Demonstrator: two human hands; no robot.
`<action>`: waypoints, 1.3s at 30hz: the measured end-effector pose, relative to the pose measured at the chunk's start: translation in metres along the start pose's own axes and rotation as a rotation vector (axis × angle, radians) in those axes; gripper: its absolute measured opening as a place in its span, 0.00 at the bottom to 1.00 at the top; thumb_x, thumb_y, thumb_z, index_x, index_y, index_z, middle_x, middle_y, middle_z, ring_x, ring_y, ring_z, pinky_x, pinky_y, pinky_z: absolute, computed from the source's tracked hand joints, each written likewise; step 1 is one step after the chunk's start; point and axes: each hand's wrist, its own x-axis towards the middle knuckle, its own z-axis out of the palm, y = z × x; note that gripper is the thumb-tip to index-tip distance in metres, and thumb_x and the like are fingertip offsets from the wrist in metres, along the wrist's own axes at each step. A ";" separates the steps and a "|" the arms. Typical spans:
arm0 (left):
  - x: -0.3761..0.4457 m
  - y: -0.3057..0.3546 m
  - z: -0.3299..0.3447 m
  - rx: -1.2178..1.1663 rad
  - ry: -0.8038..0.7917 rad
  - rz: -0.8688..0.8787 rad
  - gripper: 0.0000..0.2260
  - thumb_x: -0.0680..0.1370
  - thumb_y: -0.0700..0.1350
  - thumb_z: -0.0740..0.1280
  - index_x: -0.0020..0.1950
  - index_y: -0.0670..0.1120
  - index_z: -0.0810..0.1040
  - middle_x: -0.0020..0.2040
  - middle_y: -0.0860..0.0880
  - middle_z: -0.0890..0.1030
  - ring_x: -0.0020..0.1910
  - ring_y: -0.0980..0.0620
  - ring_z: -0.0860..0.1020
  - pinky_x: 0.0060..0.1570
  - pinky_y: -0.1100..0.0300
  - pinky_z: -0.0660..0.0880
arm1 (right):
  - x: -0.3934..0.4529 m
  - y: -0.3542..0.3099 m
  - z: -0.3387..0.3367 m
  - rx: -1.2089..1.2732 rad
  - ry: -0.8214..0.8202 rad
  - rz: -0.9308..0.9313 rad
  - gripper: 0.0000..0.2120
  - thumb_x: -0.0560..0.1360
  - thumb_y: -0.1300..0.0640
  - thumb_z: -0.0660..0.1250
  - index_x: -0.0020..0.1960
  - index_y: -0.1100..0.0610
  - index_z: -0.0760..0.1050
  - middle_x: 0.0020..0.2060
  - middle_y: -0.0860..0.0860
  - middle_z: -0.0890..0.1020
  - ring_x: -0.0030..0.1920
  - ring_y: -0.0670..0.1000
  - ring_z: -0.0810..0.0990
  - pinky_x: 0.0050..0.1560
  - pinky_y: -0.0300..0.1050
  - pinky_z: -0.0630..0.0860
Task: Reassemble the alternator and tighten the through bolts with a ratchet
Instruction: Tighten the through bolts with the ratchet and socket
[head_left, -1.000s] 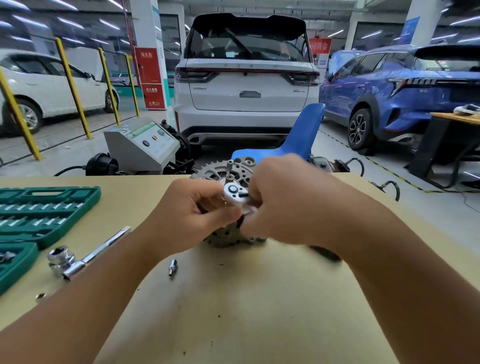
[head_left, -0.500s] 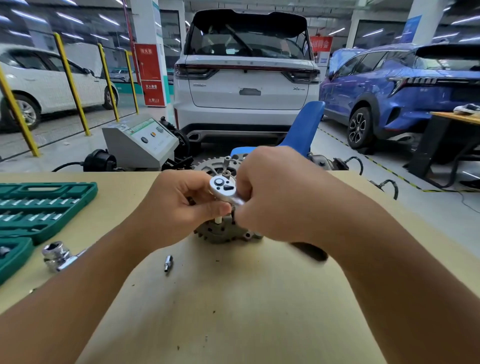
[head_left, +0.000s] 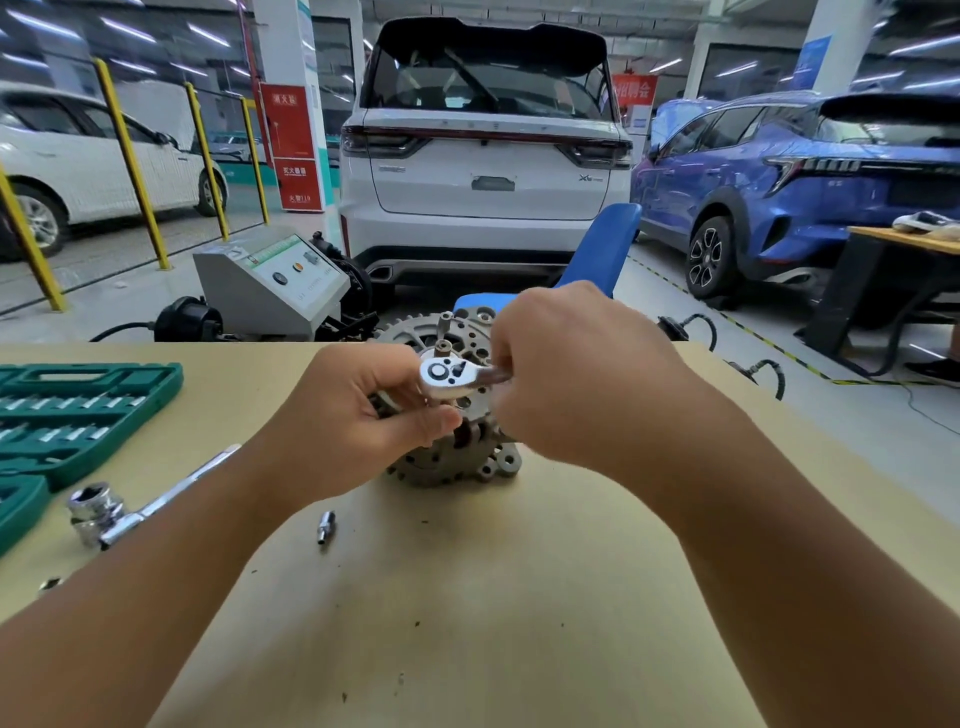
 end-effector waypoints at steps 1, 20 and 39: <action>0.000 0.000 0.001 -0.004 0.022 0.011 0.09 0.74 0.47 0.76 0.48 0.42 0.87 0.38 0.53 0.84 0.36 0.53 0.82 0.39 0.65 0.76 | -0.001 -0.003 0.000 0.059 -0.043 -0.020 0.05 0.70 0.54 0.70 0.38 0.52 0.75 0.31 0.47 0.74 0.29 0.49 0.72 0.29 0.41 0.66; -0.002 -0.002 0.005 0.047 0.039 0.008 0.14 0.75 0.49 0.75 0.48 0.38 0.87 0.36 0.47 0.83 0.34 0.55 0.78 0.36 0.65 0.72 | 0.000 -0.001 0.000 -0.042 0.024 0.006 0.05 0.73 0.59 0.67 0.41 0.51 0.73 0.36 0.49 0.74 0.33 0.51 0.73 0.34 0.45 0.67; -0.002 -0.004 0.002 -0.023 0.002 0.015 0.15 0.76 0.50 0.75 0.50 0.38 0.87 0.39 0.48 0.85 0.35 0.56 0.79 0.37 0.64 0.74 | 0.000 -0.006 0.001 0.030 -0.066 -0.008 0.07 0.72 0.58 0.68 0.39 0.51 0.71 0.35 0.47 0.74 0.32 0.49 0.71 0.33 0.43 0.65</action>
